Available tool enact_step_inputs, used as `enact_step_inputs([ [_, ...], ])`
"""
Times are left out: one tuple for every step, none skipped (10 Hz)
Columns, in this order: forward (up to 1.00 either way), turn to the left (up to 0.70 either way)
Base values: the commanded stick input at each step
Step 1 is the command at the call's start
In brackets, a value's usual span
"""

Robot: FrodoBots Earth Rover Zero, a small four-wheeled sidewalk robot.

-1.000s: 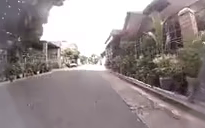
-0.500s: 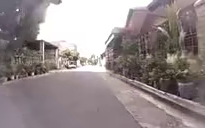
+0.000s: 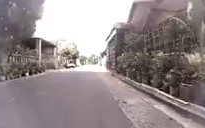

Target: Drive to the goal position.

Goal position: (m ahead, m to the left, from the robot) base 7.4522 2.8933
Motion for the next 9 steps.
enact_step_inputs([
  [1.00,0.35],
  [1.00,0.40],
  [1.00,0.01],
  [1.00,0.00],
  [1.00,0.00],
  [1.00,0.00],
  [1.00,0.00],
  [1.00,0.00],
  [1.00,0.00],
])
